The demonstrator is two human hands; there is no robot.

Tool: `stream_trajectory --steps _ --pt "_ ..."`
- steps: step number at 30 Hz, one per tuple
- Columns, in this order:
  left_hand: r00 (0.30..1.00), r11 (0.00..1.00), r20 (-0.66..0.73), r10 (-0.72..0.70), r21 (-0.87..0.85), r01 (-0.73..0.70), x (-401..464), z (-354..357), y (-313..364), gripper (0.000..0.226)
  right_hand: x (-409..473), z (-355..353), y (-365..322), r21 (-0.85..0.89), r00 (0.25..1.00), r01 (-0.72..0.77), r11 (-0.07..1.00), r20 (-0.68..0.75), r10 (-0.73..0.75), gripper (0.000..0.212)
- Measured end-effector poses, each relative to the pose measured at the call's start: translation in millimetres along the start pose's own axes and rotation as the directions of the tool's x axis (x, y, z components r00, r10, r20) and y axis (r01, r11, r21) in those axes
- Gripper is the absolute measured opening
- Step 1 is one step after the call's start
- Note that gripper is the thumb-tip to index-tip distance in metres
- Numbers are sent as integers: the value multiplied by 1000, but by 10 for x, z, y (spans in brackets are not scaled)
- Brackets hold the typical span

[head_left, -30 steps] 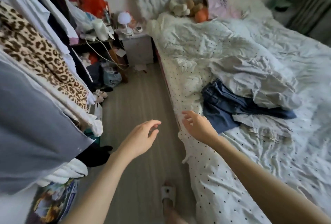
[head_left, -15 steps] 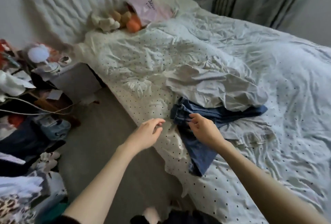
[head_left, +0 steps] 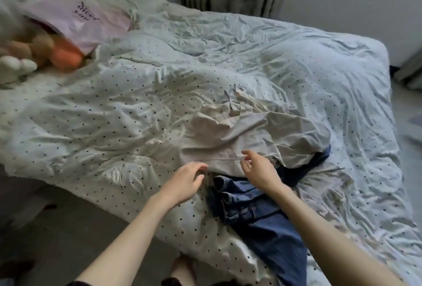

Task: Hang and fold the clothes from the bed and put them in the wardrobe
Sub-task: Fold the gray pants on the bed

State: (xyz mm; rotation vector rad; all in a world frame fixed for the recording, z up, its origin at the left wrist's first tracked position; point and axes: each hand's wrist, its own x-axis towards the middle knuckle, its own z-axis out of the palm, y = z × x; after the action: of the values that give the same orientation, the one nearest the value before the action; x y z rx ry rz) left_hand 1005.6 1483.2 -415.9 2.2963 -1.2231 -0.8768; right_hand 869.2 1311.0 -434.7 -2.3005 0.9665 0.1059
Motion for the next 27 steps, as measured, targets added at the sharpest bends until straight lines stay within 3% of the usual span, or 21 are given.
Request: stream_trajectory --steps 7,11,14,16,18,21,24,27 --pt "983 966 80 166 186 -178 1055 -435 -436 49 833 115 -190 -265 991 -65 962 -130 32 59" --pt "955 910 150 255 296 -289 1560 -326 -409 67 1450 91 -118 -562 999 -26 827 1 32 73" --pt "946 874 182 269 366 -319 1858 -255 -432 86 1763 130 -116 -617 998 43 786 70 1 38" --pt "933 853 273 234 403 -332 1955 -205 -467 91 1697 221 -74 -562 999 33 827 14 -30 21" --pt "908 856 381 174 396 -331 1901 -126 -491 76 1350 333 -18 -464 998 23 886 -40 -46 12" --pt "859 786 477 188 451 -422 1650 35 -462 30 676 426 118 -480 991 71 875 -67 -117 7" --pt "838 686 485 252 522 -508 1405 142 -412 28 166 326 277 -484 982 71 872 -121 -147 32" --pt "833 661 451 320 524 -537 1283 140 -371 25 -82 113 416 -455 967 45 889 -203 -153 37"
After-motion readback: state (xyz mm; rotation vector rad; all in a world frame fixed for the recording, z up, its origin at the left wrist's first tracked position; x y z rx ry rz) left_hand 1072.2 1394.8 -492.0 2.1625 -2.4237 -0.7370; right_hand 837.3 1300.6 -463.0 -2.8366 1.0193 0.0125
